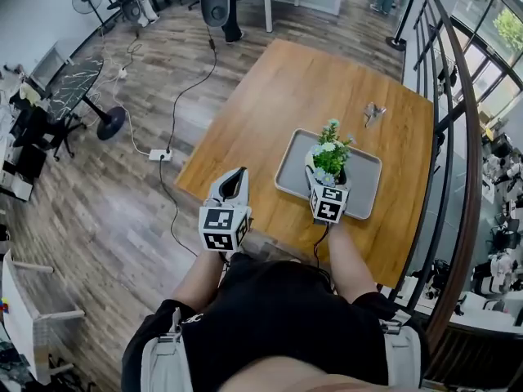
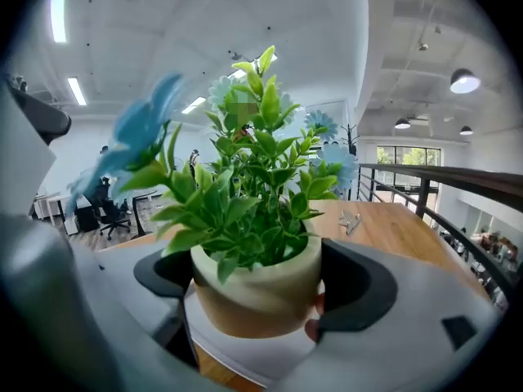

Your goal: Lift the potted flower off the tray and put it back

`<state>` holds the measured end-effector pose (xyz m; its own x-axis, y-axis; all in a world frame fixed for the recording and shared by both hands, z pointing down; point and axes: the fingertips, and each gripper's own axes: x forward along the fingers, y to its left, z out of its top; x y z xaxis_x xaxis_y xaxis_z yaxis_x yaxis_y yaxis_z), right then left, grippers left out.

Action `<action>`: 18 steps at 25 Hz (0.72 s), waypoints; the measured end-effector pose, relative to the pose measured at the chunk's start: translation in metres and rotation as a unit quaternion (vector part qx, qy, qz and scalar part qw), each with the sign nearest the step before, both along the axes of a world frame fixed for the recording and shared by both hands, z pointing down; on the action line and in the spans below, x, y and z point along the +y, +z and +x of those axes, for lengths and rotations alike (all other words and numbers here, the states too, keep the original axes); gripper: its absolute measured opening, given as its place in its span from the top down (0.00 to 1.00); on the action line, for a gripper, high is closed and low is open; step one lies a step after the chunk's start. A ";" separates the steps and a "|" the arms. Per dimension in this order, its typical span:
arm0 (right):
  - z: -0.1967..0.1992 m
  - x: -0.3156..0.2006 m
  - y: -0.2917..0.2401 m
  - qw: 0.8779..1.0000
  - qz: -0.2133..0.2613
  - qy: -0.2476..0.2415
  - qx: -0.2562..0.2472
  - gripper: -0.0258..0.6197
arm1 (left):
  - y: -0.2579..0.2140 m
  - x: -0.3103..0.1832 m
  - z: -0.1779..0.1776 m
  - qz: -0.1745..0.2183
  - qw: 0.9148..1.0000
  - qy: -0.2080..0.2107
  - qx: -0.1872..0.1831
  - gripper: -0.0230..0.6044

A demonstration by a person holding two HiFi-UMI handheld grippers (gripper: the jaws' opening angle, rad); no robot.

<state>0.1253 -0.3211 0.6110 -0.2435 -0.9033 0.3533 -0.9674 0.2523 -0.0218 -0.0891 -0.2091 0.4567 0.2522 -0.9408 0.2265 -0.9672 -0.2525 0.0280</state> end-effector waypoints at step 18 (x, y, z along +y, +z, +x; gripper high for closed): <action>-0.017 -0.017 0.115 0.992 -0.117 0.019 0.034 0.23 | 0.002 -0.016 -0.059 -0.001 1.000 -0.019 -0.002 0.94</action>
